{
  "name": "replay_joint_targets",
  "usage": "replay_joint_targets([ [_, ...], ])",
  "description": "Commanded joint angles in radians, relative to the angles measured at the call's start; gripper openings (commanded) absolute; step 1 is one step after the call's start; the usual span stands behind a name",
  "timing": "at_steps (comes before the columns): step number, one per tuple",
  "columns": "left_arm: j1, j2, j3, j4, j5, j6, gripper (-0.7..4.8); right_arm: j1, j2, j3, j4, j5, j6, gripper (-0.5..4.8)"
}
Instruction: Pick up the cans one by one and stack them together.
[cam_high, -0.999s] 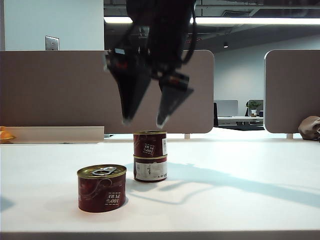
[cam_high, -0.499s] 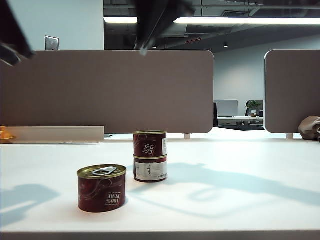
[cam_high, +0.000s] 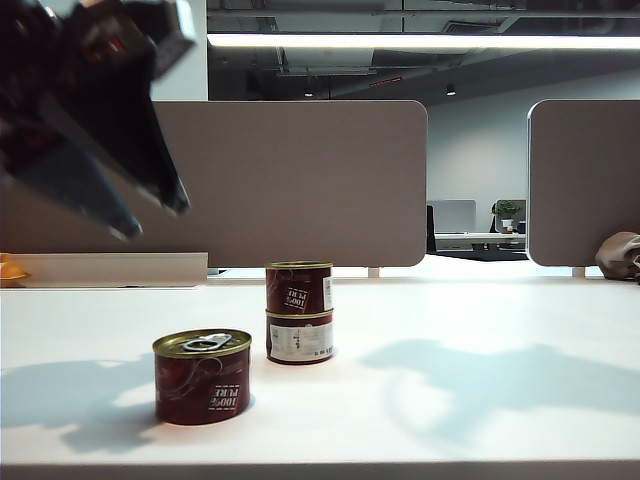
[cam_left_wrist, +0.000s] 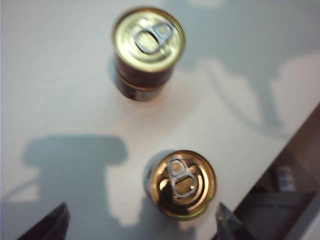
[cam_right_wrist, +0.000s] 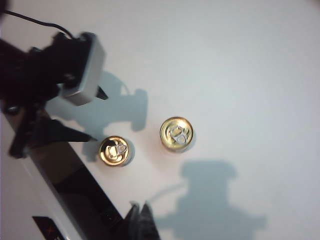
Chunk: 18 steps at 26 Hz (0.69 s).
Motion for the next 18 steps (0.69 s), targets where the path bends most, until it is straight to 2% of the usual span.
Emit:
replay_joint_targets([
  [1,-0.001,0.063,0.006,0.001,0.069,-0.014,3.72,0.002,-0.056,0.002,-0.03,-0.002,0.016,-0.06],
  [5,-0.005,0.116,0.006,0.01,0.082,-0.065,3.72,0.002,-0.118,0.0,-0.033,-0.002,0.047,-0.06],
  [11,-0.048,0.16,0.018,0.024,0.079,-0.066,3.72,0.002,-0.172,0.0,-0.039,0.001,0.069,-0.06],
  [18,-0.156,0.286,0.135,-0.031,-0.089,-0.057,3.72,0.002,-0.191,-0.007,-0.052,0.0,0.084,-0.06],
])
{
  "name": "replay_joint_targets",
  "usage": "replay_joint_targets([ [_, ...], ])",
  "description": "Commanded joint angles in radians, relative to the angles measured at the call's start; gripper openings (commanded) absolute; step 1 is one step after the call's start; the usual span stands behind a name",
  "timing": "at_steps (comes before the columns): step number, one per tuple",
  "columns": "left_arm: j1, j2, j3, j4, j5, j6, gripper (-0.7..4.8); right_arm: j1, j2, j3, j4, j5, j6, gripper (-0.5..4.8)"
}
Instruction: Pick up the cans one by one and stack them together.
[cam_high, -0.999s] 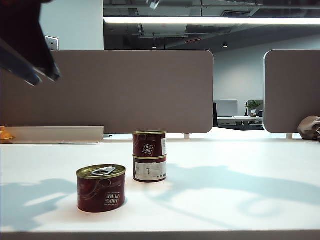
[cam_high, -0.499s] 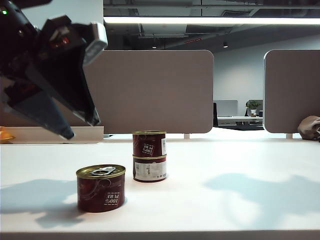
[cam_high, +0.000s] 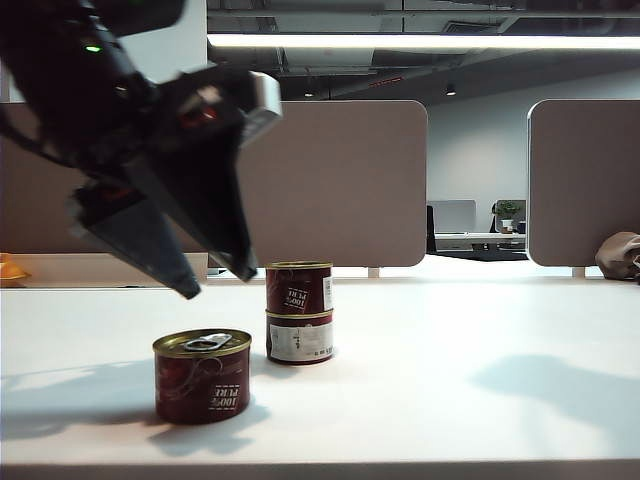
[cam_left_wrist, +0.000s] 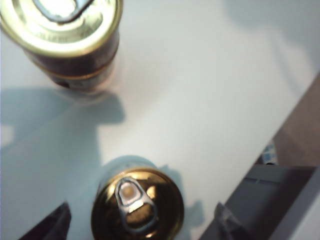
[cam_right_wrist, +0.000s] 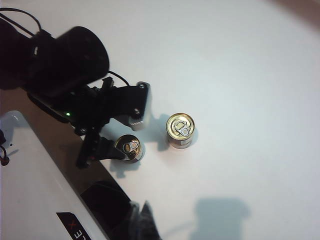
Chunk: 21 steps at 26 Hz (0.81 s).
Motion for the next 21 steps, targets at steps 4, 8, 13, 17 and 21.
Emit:
replay_joint_targets([
  [4,-0.026,0.093,0.055,-0.053,-0.098,0.004,3.72,0.002,-0.017,-0.001,0.004,-0.004,0.011,-0.06],
  [8,-0.026,0.107,0.055,-0.06,-0.099,0.007,3.72,0.001,-0.024,-0.001,0.004,-0.004,0.011,-0.06],
  [13,-0.026,0.134,0.056,-0.071,-0.071,0.008,3.73,0.002,-0.028,-0.001,0.004,-0.004,0.011,-0.06],
  [17,-0.026,0.151,0.056,-0.07,-0.048,0.007,3.73,0.001,-0.029,-0.001,0.004,-0.003,0.011,-0.06],
  [21,-0.026,0.151,0.056,-0.066,-0.017,0.006,3.73,0.001,-0.029,-0.001,0.005,0.0,0.011,-0.06],
])
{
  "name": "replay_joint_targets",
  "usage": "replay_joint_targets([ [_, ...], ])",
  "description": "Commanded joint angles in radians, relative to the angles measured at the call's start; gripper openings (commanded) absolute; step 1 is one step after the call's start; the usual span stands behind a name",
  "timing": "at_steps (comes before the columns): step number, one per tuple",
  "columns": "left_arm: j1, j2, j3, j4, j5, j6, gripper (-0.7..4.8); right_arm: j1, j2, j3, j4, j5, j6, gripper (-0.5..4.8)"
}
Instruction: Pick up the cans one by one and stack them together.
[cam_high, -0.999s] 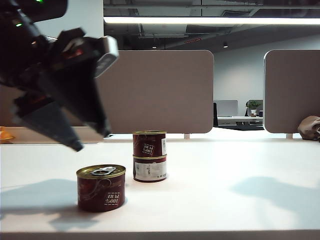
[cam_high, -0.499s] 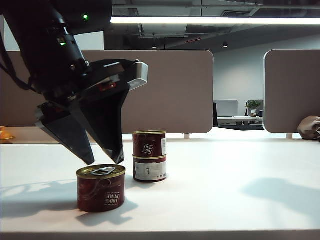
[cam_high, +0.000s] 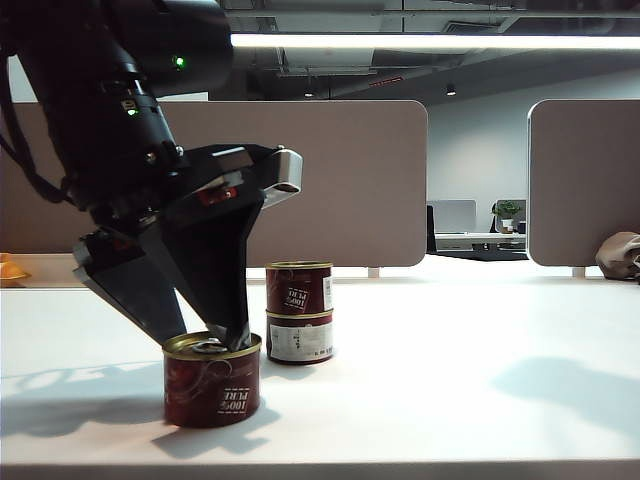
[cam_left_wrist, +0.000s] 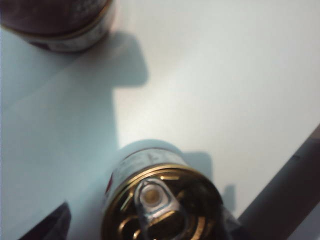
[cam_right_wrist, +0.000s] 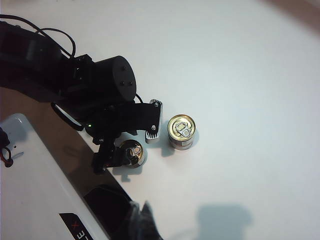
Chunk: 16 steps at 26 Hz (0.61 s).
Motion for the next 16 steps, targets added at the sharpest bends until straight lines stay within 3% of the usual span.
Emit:
replay_joint_targets([
  [1,0.0,0.0,0.004,0.002,0.028,0.0,3.73,0.0,-0.006,0.003,0.005,0.001,0.004,-0.06],
  [8,0.0,-0.001,0.055,-0.01,-0.013,-0.003,3.72,0.0,-0.006,0.002,0.005,0.001,0.004,-0.06],
  [11,0.0,0.0,0.124,-0.064,0.026,-0.006,3.72,0.0,-0.006,0.002,0.005,0.001,0.004,-0.06],
  [16,0.0,0.002,0.133,-0.124,0.001,0.0,3.72,0.0,-0.006,0.002,0.005,0.0,0.004,-0.06],
])
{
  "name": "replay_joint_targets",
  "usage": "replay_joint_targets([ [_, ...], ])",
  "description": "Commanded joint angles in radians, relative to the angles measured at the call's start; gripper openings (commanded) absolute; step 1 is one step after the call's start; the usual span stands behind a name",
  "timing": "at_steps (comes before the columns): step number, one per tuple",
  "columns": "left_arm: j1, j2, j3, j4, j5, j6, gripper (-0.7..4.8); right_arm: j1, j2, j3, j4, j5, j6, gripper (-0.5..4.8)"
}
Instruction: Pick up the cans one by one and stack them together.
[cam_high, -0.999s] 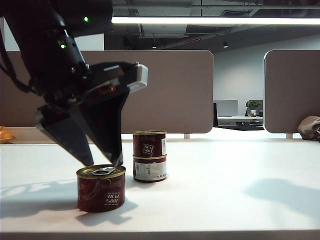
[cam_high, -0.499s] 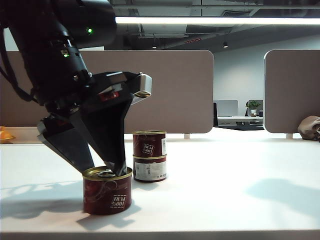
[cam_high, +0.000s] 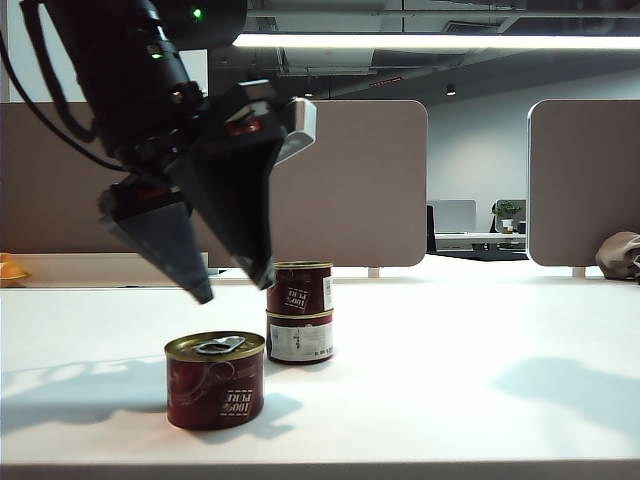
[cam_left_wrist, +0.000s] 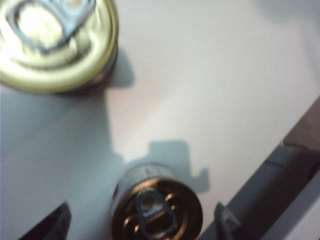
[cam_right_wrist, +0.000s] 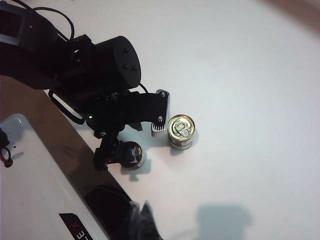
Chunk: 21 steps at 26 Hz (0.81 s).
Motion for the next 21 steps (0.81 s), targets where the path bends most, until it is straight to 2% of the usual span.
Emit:
replay_joint_targets([
  [1,0.0,0.002,-0.001,-0.018,-0.016,0.003,3.72,0.0,-0.005,0.0,0.005,-0.001,0.004,-0.06],
  [10,-0.003,0.01,-0.001,-0.032,0.011,0.003,3.72,0.0,-0.006,-0.01,0.005,-0.004,0.004,-0.06],
  [14,-0.034,0.056,-0.001,-0.043,0.006,0.004,3.72,0.0,-0.007,-0.01,0.005,-0.004,0.004,-0.06],
  [17,-0.058,0.072,-0.001,-0.047,-0.075,0.004,3.72,0.0,-0.007,-0.01,0.005,-0.004,0.004,-0.05],
  [21,-0.058,0.079,-0.001,-0.045,-0.079,0.004,3.72,0.0,-0.007,-0.01,0.005,-0.004,0.004,-0.05],
])
